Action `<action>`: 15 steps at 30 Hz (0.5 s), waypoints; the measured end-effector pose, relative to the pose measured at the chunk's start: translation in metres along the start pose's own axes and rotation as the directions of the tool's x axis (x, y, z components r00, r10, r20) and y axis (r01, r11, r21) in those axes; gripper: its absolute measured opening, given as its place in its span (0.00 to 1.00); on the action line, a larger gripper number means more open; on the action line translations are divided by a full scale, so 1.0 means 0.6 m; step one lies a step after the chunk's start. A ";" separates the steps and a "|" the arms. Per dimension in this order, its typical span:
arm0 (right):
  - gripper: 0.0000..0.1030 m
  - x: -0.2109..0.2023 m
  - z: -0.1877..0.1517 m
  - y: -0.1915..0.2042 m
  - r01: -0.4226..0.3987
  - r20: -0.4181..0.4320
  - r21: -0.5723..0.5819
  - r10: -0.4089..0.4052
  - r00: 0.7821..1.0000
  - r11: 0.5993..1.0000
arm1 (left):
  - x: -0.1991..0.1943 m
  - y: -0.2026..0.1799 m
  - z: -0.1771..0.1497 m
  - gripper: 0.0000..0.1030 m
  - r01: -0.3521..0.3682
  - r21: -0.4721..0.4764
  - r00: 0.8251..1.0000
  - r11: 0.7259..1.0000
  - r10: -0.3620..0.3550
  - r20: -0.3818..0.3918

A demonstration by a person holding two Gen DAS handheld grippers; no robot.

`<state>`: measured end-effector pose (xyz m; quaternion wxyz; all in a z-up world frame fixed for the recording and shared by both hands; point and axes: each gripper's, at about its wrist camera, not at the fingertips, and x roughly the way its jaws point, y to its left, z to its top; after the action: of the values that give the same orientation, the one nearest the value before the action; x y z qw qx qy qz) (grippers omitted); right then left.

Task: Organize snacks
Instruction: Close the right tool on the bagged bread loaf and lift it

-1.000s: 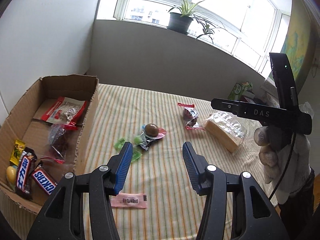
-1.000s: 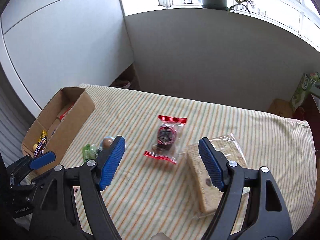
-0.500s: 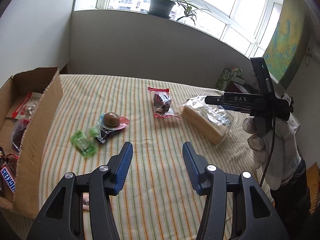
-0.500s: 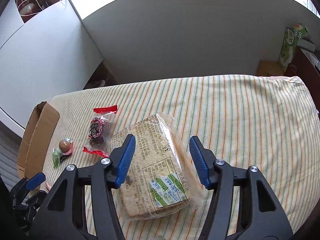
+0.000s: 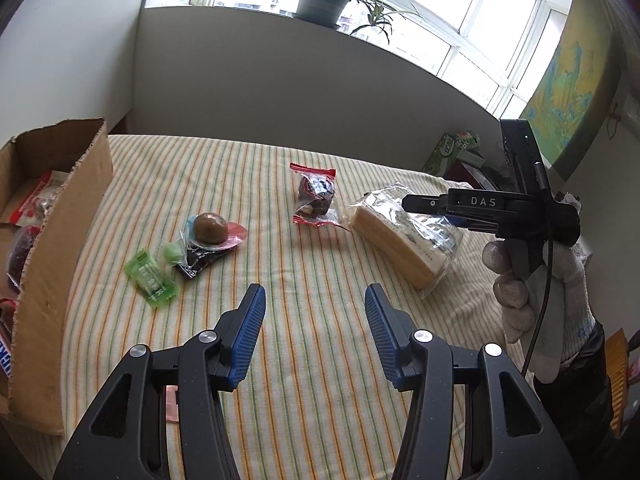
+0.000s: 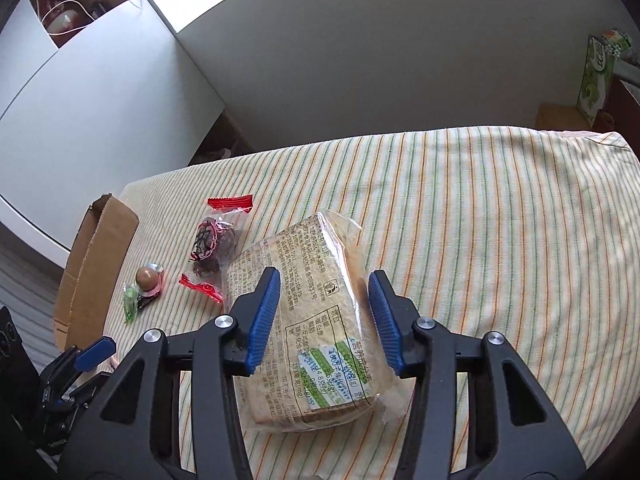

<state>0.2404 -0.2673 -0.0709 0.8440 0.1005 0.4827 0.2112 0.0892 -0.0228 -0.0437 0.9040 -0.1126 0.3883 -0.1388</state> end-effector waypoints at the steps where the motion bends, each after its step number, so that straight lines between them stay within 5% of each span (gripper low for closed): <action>1: 0.47 0.000 -0.002 0.003 -0.002 -0.003 -0.005 0.002 1.000 1.000 | 0.000 -0.001 0.000 0.49 -0.001 0.000 1.000 1.000 0.001 -0.001; 15: 0.47 -0.001 -0.064 0.091 -0.080 -0.066 -0.098 0.074 0.995 0.992 | 0.013 0.013 -0.003 0.49 0.054 -0.039 0.997 0.998 -0.056 -0.047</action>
<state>0.1931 -0.2205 -0.0697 0.8238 0.0698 0.4931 0.2708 0.0944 -0.0184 -0.0527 0.8879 -0.1368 0.4094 -0.1589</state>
